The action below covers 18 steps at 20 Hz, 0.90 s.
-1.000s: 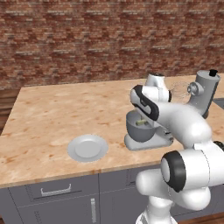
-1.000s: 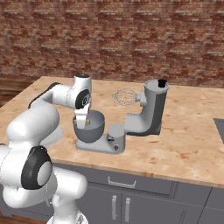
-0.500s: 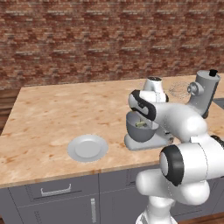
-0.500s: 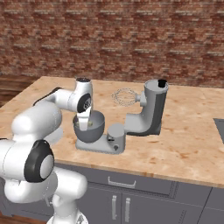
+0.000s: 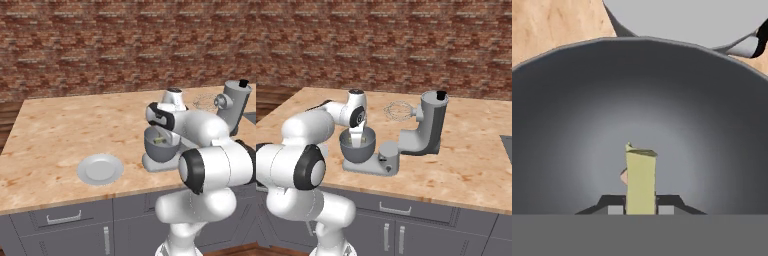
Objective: Add butter and sugar cubes to the stand mixer bowl and then turn on the stand mixer to begin making frosting.
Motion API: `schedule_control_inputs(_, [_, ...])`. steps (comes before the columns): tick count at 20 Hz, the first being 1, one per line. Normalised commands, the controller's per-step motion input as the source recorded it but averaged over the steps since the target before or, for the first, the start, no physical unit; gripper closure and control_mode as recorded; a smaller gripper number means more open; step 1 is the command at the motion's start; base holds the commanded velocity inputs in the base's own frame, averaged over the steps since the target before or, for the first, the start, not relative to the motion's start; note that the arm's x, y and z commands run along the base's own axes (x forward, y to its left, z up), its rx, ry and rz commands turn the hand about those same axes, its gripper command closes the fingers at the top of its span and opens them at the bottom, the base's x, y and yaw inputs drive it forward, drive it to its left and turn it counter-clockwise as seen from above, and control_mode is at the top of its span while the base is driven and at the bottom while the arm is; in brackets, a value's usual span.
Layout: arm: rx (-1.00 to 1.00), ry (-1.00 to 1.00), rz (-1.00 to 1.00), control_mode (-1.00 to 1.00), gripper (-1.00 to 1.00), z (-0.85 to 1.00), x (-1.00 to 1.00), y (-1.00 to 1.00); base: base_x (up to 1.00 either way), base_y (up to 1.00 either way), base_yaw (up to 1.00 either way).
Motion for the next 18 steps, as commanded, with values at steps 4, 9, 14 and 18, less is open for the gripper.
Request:
schedule_control_inputs(4, [-0.02, 0.0, -0.02, -1.0, -1.0, -0.15, 0.14, 0.0, 0.0, 0.0, 0.0])
schedule_control_inputs(9, [0.0, -0.03, -0.01, -1.0, -1.0, 0.17, -0.08, -0.01, 0.0, 0.0, 0.0])
schedule_control_inputs(14, [0.06, -0.28, 0.0, -1.0, -1.0, 0.98, -0.77, -0.03, 0.0, 0.0, 0.0])
schedule_control_inputs(18, [0.05, -0.21, 0.0, -1.0, -1.0, 1.0, -0.74, -0.05, 0.0, 0.0, 0.0])
